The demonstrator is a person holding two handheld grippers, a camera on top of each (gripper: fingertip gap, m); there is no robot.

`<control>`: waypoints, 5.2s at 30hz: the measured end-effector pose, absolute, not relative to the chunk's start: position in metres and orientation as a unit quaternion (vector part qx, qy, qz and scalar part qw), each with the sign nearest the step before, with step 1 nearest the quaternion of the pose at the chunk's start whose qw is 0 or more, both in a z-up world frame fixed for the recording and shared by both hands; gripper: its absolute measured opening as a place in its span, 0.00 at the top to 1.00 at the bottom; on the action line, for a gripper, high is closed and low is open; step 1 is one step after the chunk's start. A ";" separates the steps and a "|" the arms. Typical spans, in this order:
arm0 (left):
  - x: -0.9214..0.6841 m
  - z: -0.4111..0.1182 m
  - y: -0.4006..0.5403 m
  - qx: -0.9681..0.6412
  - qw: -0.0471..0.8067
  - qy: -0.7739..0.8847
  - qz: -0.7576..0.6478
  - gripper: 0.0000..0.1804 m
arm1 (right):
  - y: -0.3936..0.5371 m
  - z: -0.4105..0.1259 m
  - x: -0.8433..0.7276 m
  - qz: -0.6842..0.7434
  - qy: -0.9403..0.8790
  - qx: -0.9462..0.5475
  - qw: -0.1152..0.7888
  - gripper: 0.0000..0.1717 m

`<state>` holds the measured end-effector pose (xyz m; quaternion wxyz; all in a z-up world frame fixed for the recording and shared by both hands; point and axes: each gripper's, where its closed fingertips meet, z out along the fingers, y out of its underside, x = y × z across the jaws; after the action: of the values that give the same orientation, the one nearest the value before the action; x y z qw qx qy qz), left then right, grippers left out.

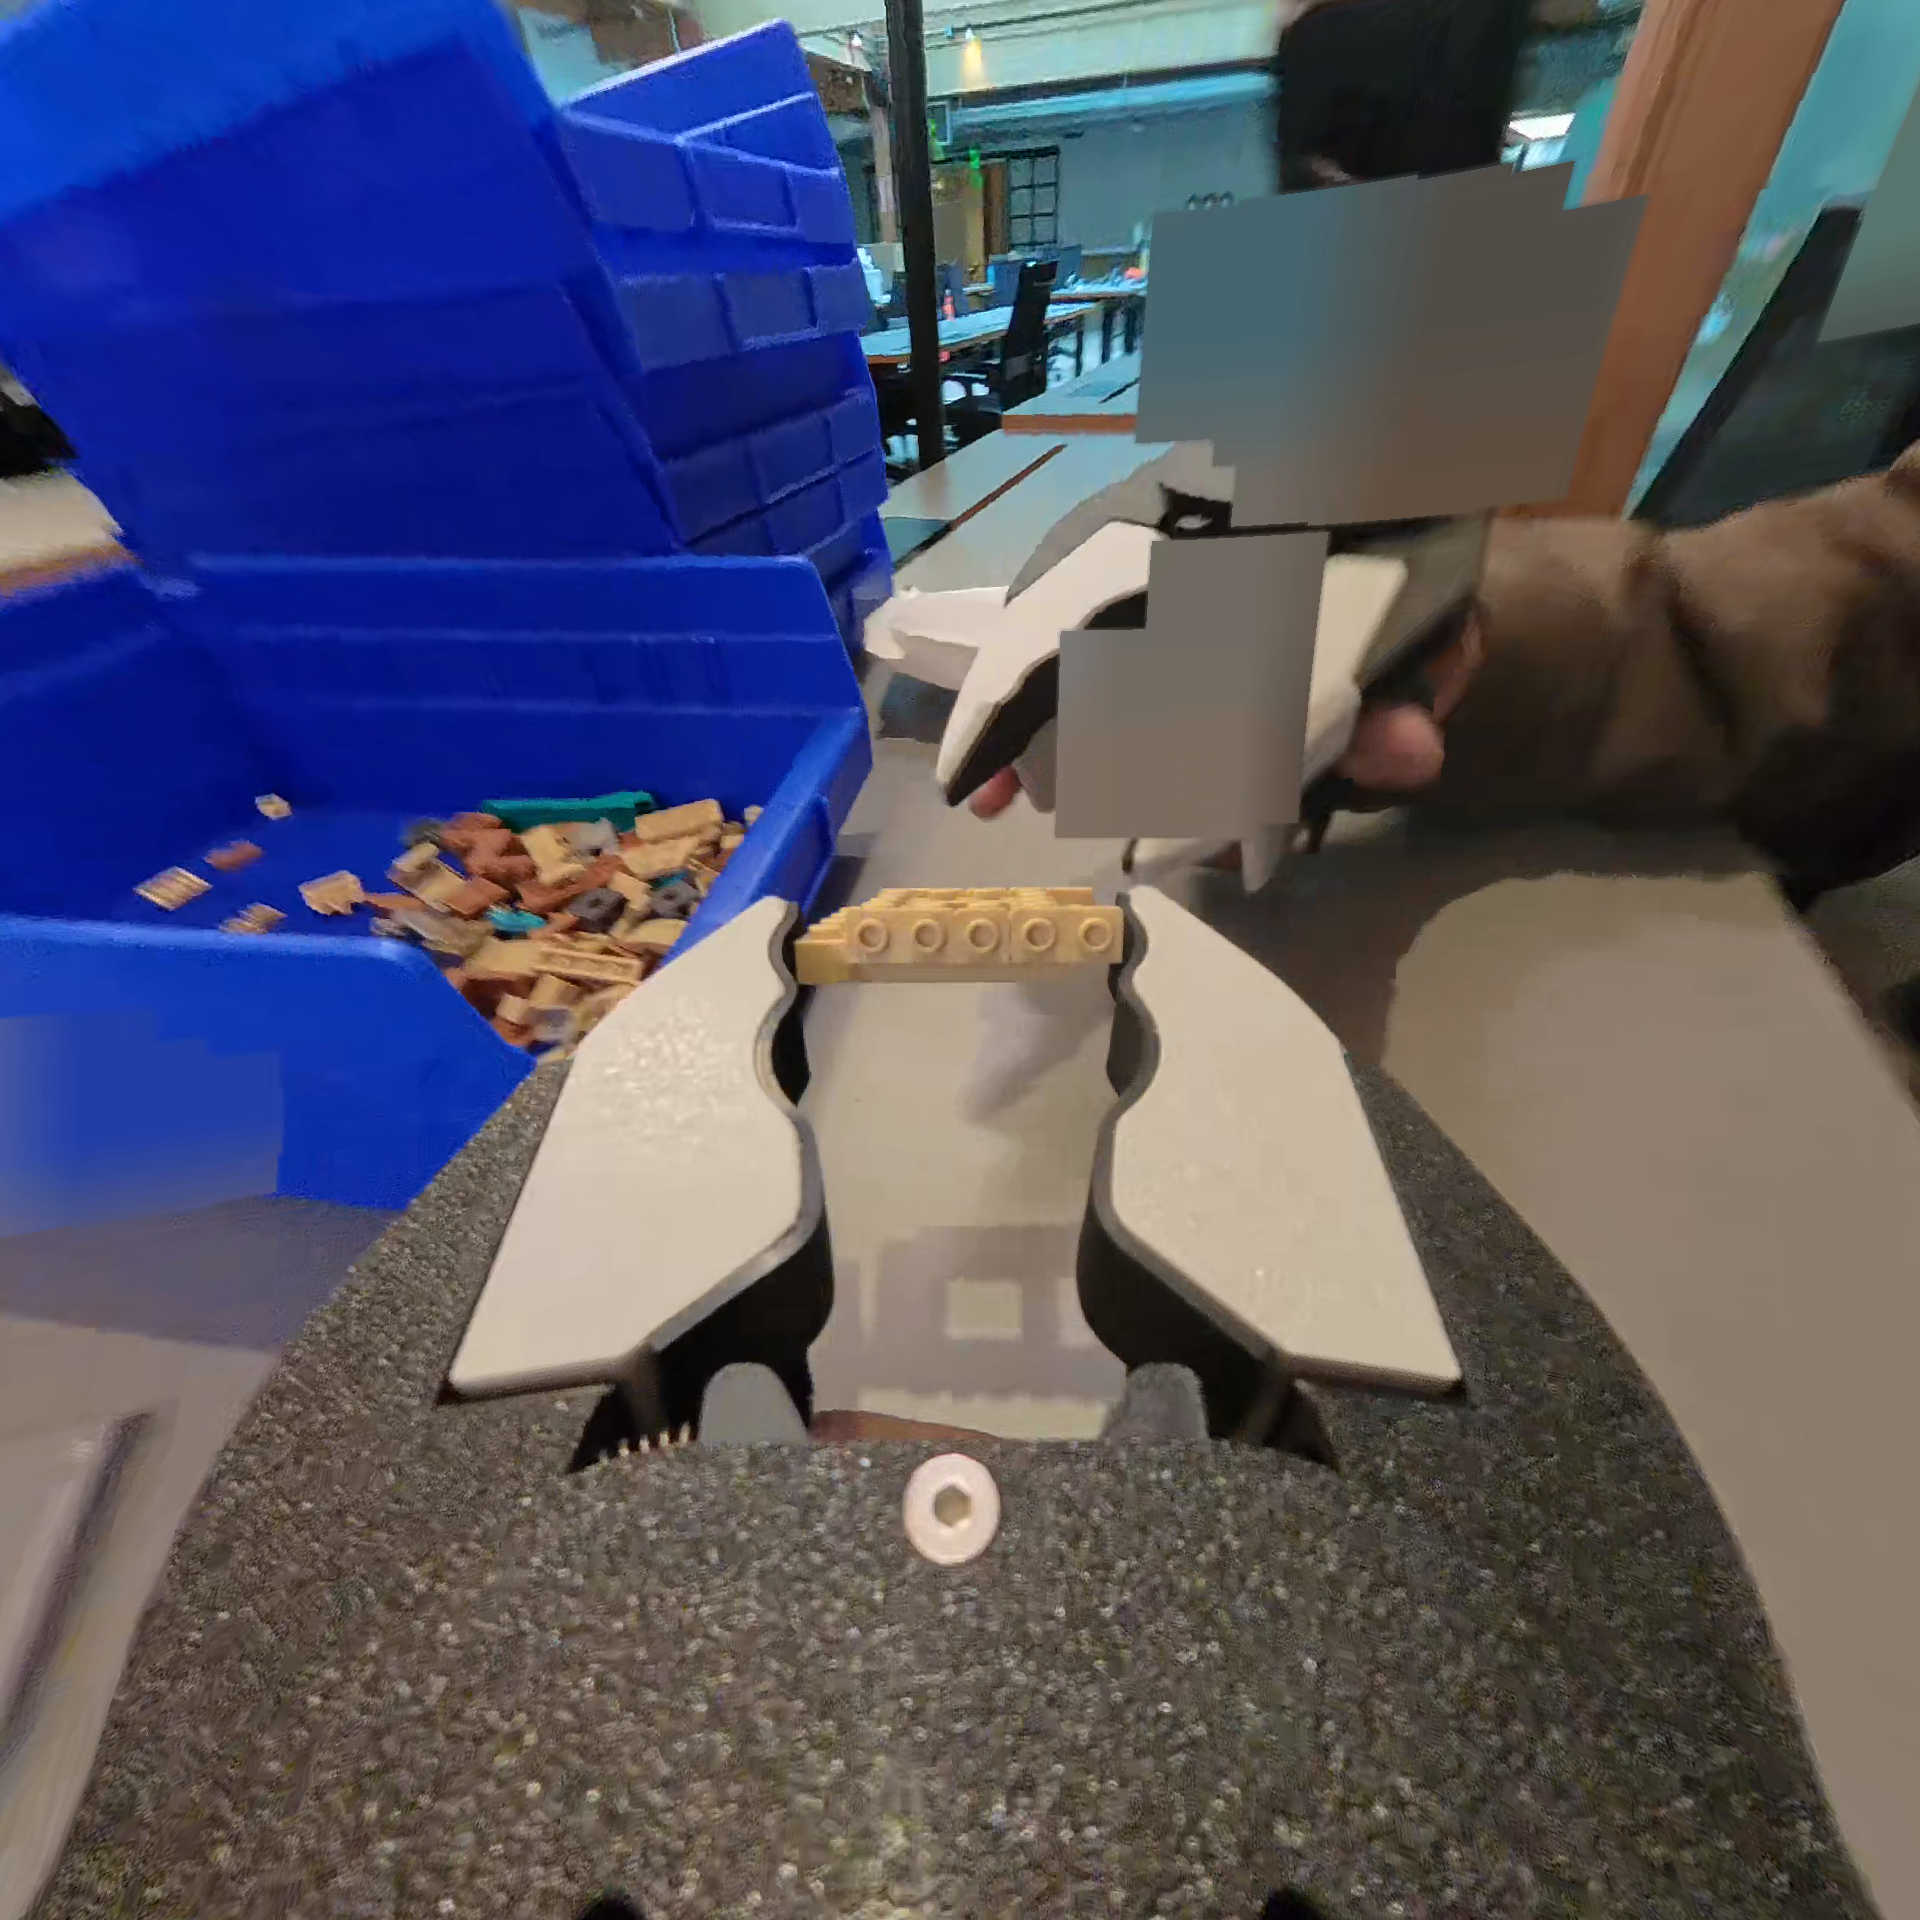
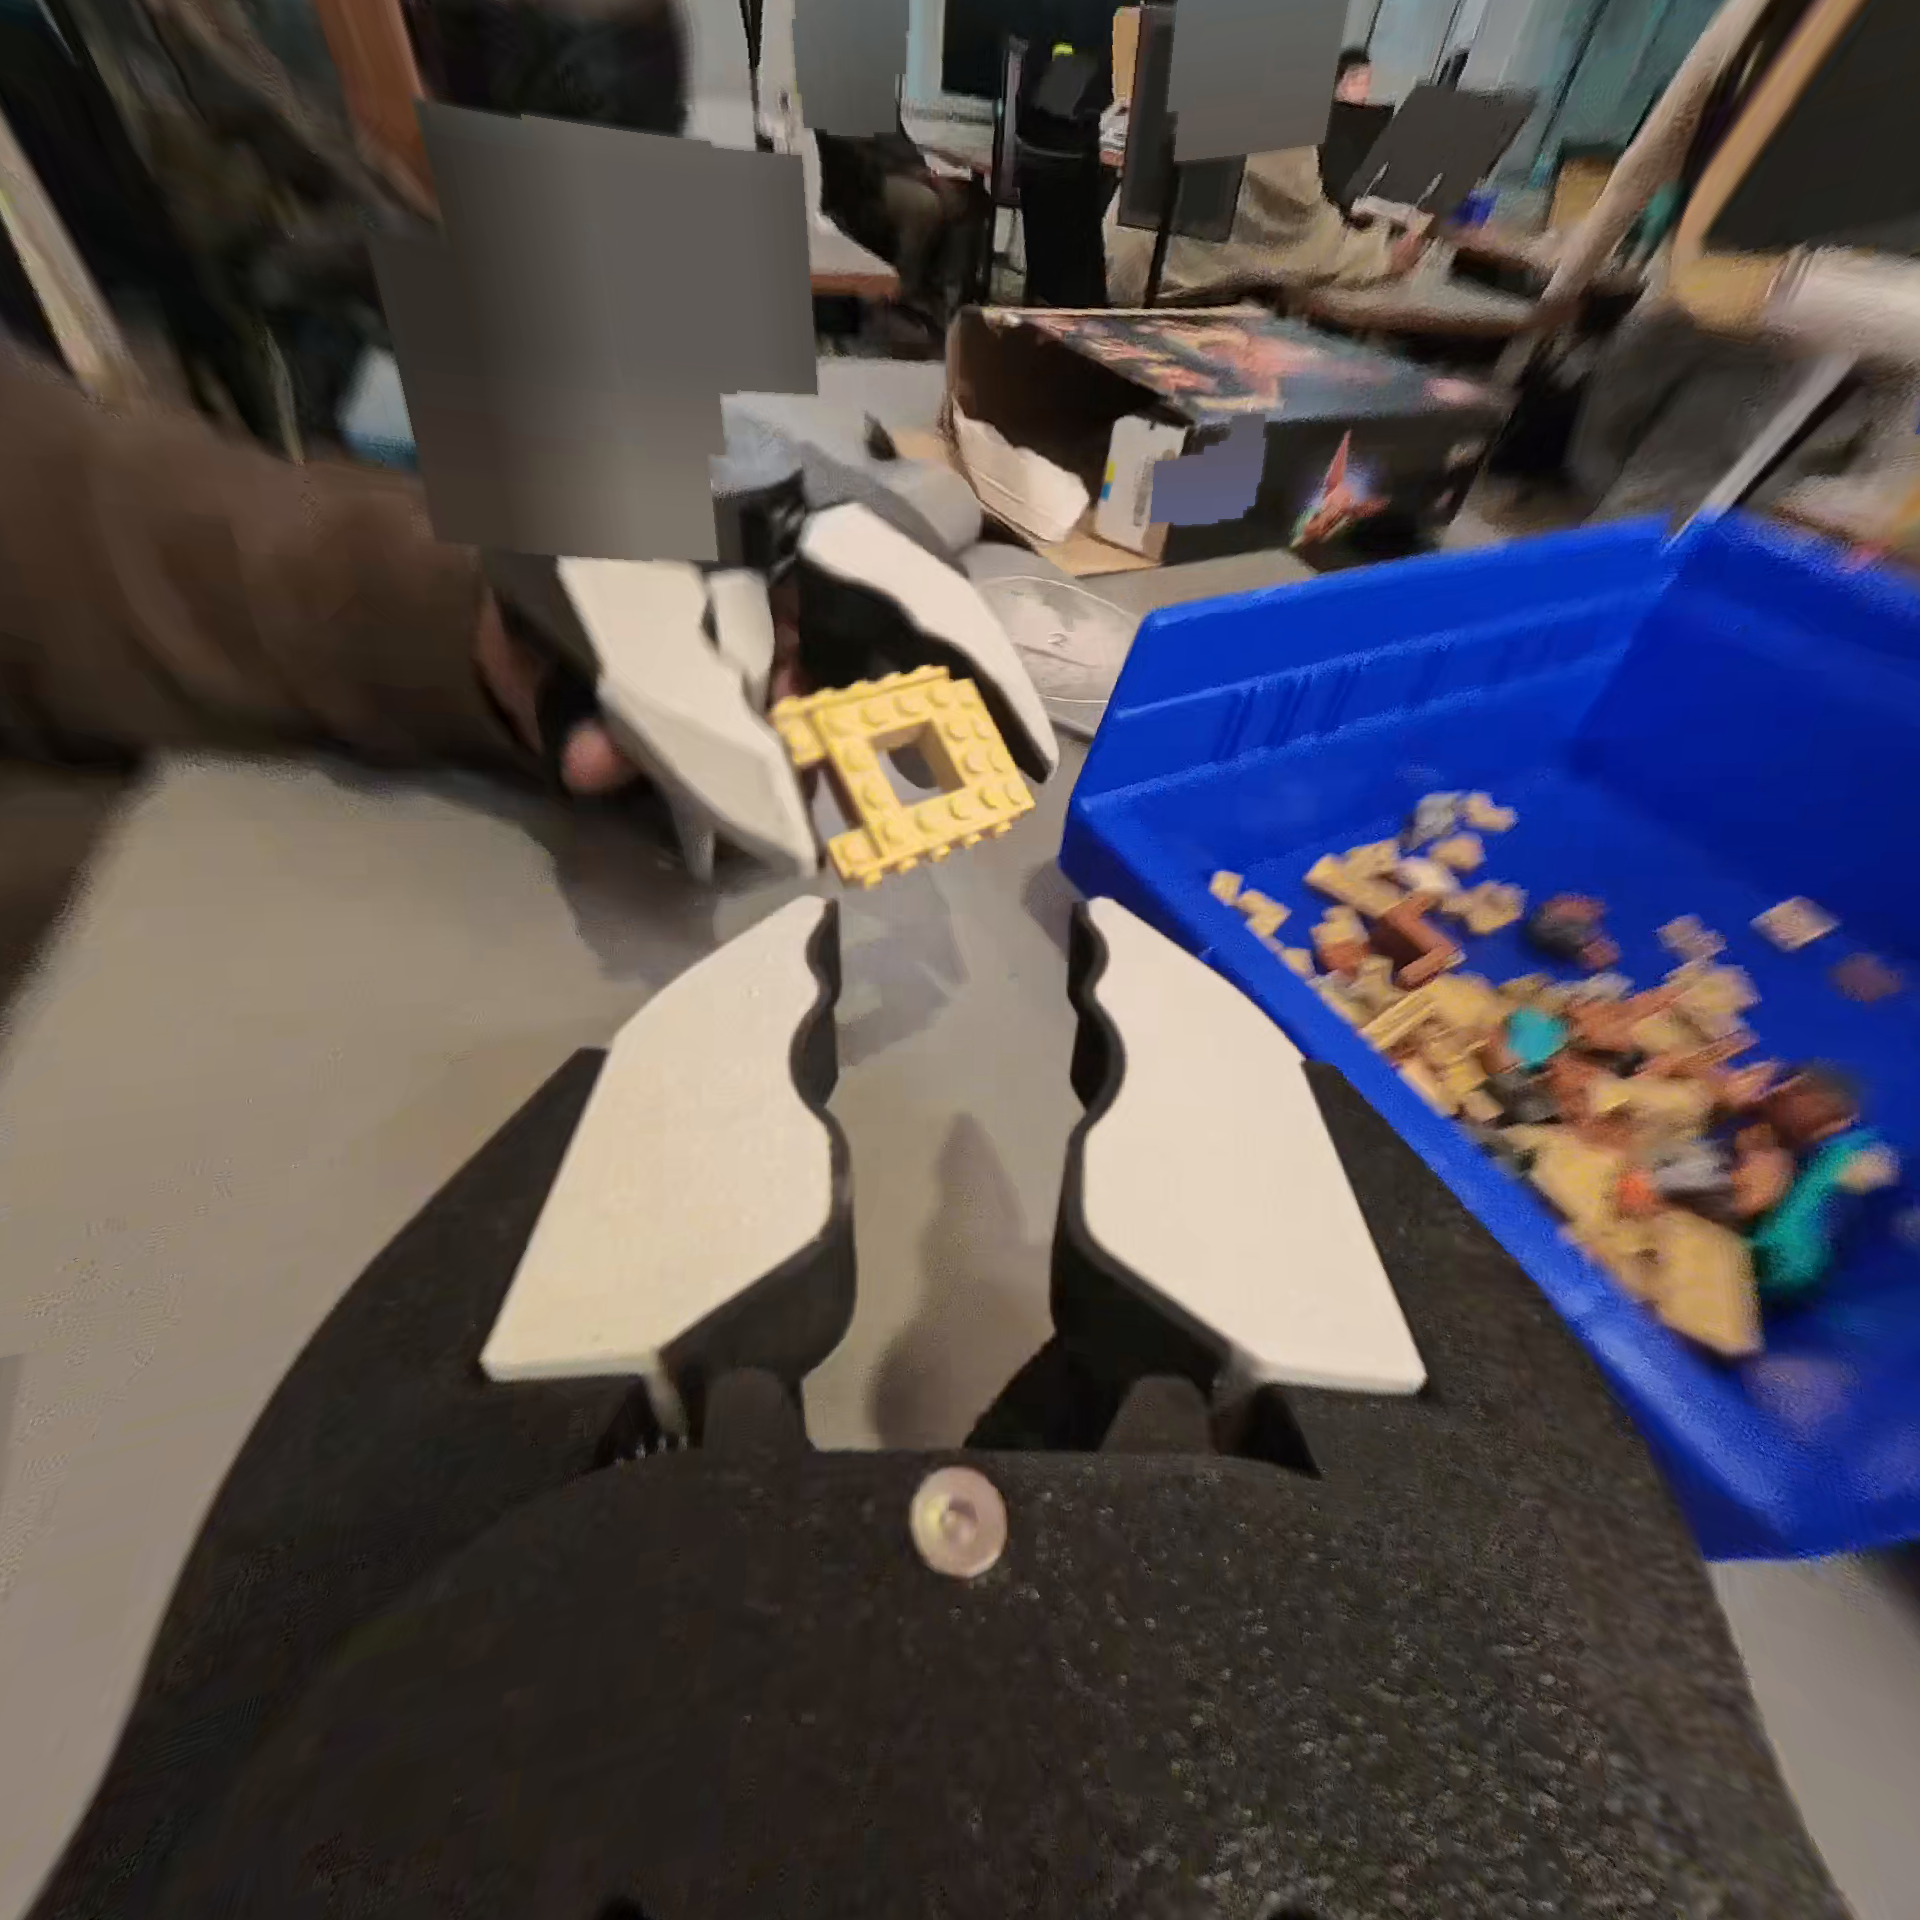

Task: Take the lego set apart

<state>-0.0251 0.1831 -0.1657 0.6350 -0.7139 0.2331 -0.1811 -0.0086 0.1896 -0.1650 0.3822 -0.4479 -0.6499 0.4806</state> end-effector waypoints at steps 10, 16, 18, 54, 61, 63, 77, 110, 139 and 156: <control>-0.010 -0.168 0.176 -0.724 0.565 0.168 -0.359 0.69 | 0.167 -0.175 -0.015 0.259 -0.733 -0.258 0.574 0.80; 0.001 -0.172 0.171 -0.731 0.529 0.171 -0.396 0.69 | 0.165 -0.172 -0.010 0.279 -0.728 -0.249 0.574 0.91; 0.001 -0.172 0.170 -0.731 0.533 0.177 -0.388 0.69 | 0.164 -0.172 -0.009 0.309 -0.726 -0.265 0.554 0.90; 0.005 -0.177 0.167 -0.742 0.543 0.237 -0.313 0.69 | 0.147 -0.178 -0.005 0.409 -0.732 -0.298 0.456 0.88; 0.010 -0.184 0.163 -0.748 0.526 0.269 -0.303 0.69 | 0.141 -0.190 -0.001 0.402 -0.757 -0.284 0.429 0.85; 0.018 -0.187 0.156 -0.742 0.520 0.313 -0.285 0.69 | 0.132 -0.197 0.006 0.434 -0.768 -0.289 0.370 0.82; 0.024 -0.172 0.140 -0.687 0.541 0.339 -0.348 0.69 | 0.125 -0.175 0.014 0.536 -0.724 -0.322 0.293 0.92; 0.023 -0.155 0.138 -0.652 0.559 0.306 -0.411 0.67 | 0.116 -0.160 0.005 0.613 -0.656 -0.361 0.252 0.96; 0.013 -0.155 0.145 -0.693 0.565 0.302 -0.331 0.77 | 0.125 -0.159 0.011 0.620 -0.657 -0.356 0.241 0.96; 0.016 -0.166 0.136 -0.678 0.540 0.316 -0.386 0.78 | 0.118 -0.167 0.017 0.619 -0.677 -0.346 0.199 0.96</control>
<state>0.0160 0.1363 -0.1663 0.5397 -0.6784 0.3159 -0.3857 0.0175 0.1183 -0.1667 0.1988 -0.3457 -0.6767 0.6190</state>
